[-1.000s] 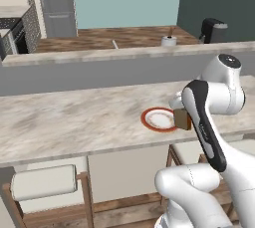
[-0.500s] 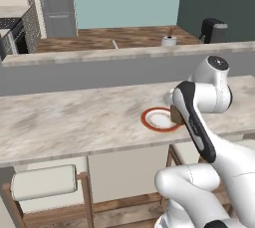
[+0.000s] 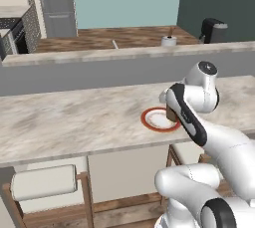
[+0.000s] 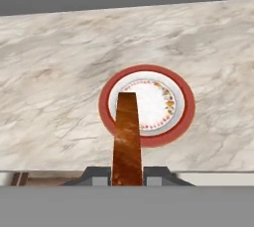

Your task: Start the toaster. Once the lever pops up, take the bread to the plate on the dining counter.

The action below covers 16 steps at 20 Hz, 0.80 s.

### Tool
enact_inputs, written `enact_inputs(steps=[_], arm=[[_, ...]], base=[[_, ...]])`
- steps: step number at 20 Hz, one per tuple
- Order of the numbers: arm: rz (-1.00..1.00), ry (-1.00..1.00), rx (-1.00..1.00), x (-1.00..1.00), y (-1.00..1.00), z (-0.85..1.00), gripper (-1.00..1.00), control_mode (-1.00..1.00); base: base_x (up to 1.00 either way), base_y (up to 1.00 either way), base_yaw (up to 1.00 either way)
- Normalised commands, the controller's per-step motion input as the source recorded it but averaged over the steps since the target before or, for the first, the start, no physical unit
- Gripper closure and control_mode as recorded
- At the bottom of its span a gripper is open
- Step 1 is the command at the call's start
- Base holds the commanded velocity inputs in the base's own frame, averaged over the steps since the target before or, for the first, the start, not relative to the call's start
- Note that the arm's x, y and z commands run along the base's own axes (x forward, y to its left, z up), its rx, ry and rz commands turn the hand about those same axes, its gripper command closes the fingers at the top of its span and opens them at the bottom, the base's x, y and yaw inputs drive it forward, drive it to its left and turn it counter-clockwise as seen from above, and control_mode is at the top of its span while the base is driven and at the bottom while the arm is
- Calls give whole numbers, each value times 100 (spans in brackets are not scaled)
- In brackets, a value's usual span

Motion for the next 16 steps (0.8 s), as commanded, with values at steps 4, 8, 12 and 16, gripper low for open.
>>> enact_inputs(steps=[4, 8, 12, 16], arm=[[0, -2, 2, 56, -3, -51, 100, -100], [0, -3, 0, 48, -1, -34, 100, -100], [0, 0, 3, 25, -17, -6, 100, -100], [0, 0, 0, 30, -11, -19, 100, -100]], base=[[0, 0, 0], [0, 0, 0], [0, 0, 0], [0, 0, 0]])
